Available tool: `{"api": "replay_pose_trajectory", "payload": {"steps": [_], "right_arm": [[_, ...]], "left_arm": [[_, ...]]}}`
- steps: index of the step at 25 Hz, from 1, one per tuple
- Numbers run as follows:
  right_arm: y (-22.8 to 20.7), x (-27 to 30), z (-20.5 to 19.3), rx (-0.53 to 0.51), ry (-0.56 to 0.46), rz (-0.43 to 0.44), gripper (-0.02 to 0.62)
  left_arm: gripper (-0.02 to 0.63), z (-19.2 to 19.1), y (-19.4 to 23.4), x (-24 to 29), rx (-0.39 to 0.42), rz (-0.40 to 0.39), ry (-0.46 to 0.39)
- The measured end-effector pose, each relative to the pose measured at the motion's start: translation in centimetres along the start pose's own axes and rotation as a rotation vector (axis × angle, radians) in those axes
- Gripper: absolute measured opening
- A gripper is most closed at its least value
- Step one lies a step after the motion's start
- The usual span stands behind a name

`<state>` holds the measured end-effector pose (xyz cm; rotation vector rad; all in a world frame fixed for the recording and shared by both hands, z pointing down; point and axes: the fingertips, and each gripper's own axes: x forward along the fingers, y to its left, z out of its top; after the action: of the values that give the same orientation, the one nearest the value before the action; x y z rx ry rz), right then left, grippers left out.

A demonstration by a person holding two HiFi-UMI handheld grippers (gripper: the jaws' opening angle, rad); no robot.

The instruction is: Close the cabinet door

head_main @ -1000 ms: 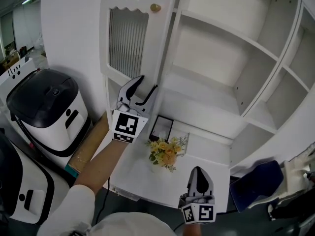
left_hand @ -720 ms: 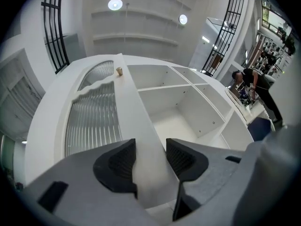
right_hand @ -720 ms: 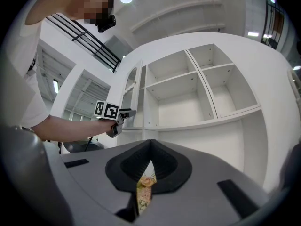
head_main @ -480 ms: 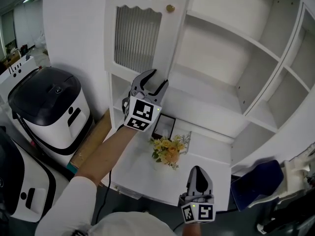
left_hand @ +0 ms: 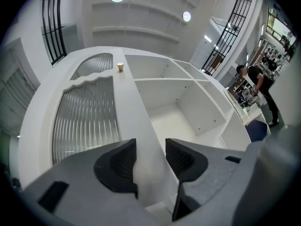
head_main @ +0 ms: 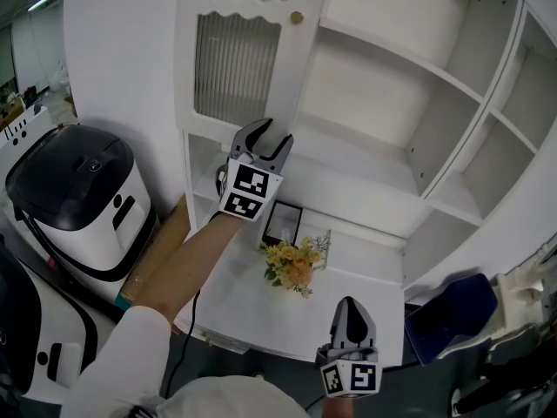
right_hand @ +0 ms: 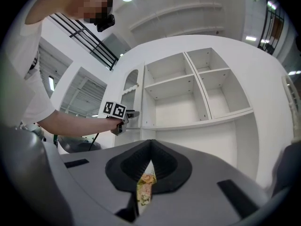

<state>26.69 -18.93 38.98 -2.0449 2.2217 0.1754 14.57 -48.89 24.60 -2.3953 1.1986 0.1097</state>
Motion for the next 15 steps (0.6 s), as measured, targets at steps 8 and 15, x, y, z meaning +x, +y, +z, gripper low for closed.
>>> {"api": "replay_pose_trajectory", "payload": {"steps": [8, 15], "right_arm": [[0.4, -0.8, 0.2, -0.015, -0.006, -0.037, -0.002], [1.5, -0.7, -0.1, -0.01, 0.003, -0.024, -0.002]], "left_arm": [[0.178, -0.7, 0.3, 1.9, 0.047, -0.016, 0.034], [0.17, -0.9, 0.6, 2.0, 0.047, -0.026, 0.044]]}}
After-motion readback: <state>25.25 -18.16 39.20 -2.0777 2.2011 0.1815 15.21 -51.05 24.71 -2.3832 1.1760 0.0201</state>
